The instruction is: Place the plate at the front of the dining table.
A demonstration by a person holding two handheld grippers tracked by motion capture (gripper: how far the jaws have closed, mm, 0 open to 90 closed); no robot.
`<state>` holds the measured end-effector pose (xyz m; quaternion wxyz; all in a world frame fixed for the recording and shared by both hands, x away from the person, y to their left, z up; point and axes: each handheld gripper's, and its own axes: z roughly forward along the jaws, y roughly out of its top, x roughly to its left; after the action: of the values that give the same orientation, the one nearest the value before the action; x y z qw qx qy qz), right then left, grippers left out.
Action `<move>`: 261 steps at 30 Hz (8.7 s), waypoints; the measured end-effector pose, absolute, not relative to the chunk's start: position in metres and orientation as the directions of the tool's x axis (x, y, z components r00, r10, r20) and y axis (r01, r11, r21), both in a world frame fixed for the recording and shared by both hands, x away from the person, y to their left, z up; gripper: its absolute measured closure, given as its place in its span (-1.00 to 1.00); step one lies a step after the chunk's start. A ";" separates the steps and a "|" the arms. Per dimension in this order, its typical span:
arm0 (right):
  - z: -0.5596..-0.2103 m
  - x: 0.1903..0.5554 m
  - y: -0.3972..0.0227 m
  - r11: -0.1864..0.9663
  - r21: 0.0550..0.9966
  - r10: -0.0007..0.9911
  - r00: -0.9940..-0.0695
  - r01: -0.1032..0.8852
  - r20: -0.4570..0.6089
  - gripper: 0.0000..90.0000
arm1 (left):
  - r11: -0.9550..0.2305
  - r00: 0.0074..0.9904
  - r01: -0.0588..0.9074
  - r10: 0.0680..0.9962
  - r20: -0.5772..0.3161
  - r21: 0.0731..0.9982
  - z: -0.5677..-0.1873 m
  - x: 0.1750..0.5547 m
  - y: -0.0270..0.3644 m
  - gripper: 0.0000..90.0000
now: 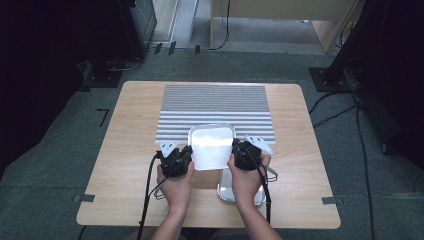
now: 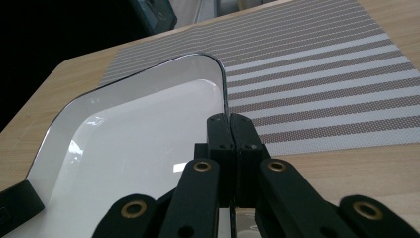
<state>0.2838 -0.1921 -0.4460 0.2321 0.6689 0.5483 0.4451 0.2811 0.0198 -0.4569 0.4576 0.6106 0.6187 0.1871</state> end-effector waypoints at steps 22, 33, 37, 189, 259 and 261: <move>-0.439 0.342 -0.167 -0.293 0.788 0.932 -0.023 0.541 0.362 1.00 | 0.191 0.137 0.564 0.938 -0.320 0.803 -0.447 0.334 0.044 0.93; -0.441 0.376 -0.164 -0.292 0.783 0.932 -0.018 0.549 0.361 1.00 | 0.183 0.132 0.572 0.942 -0.309 0.800 -0.449 0.368 0.045 0.93; -0.446 0.387 -0.163 -0.296 0.775 0.930 -0.017 0.559 0.368 1.00 | 0.185 0.125 0.577 0.943 -0.310 0.795 -0.453 0.376 0.046 0.93; -0.495 0.493 -0.208 -0.099 0.763 0.973 -0.100 0.639 0.210 -0.40 | 0.032 0.174 0.665 0.965 -0.197 0.746 -0.502 0.484 0.010 -0.80; -0.482 0.339 -0.269 0.007 0.785 0.989 -0.122 0.620 0.088 -0.52 | -0.037 0.235 0.598 0.963 -0.131 0.800 -0.496 0.329 0.119 -0.92; -0.482 0.336 -0.271 0.019 0.786 0.989 -0.127 0.618 0.076 -0.53 | -0.044 0.237 0.596 0.964 -0.123 0.801 -0.497 0.326 0.122 -0.92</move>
<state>0.3358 -0.2713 -0.4822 0.2636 0.6057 0.6634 0.3515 0.3255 0.1223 -0.4967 0.3897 0.6830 0.5711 0.2356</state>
